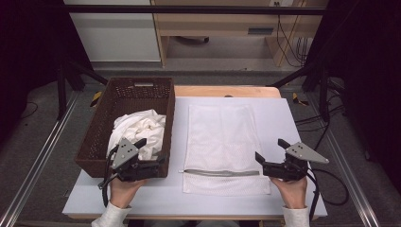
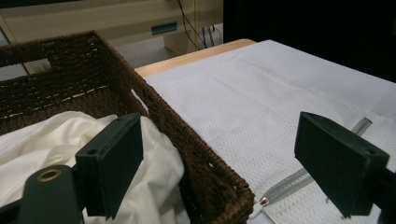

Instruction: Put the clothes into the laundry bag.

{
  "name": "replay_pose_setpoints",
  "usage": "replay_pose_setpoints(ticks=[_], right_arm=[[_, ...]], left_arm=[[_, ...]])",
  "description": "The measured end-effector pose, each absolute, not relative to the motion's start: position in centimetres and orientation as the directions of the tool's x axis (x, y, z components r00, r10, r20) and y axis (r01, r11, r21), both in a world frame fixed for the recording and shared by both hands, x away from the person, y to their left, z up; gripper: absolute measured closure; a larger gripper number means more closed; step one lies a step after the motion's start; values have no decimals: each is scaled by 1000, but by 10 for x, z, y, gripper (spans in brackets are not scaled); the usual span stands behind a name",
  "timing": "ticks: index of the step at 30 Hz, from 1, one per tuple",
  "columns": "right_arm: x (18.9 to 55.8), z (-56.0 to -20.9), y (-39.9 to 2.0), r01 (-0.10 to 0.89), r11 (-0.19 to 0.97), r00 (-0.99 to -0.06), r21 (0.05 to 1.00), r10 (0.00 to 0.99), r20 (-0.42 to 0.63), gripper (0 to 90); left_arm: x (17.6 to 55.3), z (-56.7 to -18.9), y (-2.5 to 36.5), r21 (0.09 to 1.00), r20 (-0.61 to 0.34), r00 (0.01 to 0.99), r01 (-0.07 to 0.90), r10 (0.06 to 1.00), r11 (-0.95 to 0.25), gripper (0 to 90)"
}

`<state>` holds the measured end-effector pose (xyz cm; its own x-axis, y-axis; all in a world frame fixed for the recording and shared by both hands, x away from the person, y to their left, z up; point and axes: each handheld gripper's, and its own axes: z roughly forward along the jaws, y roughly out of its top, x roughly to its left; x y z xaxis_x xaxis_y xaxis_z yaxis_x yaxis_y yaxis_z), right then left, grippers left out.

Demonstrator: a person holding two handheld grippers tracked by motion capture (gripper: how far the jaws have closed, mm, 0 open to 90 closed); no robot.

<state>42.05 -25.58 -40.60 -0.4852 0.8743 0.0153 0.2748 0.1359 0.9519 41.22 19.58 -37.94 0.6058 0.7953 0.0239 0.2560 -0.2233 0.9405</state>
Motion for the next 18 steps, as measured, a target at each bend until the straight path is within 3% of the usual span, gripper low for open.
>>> replay_pose_setpoints(ticks=[18], right_arm=[[423, -408, -243, 313, 146, -519, 939, 854, 40, 92]], left_arm=[[400, -384, 160, 959, -8, 672, 214, 740, -184, 286]])
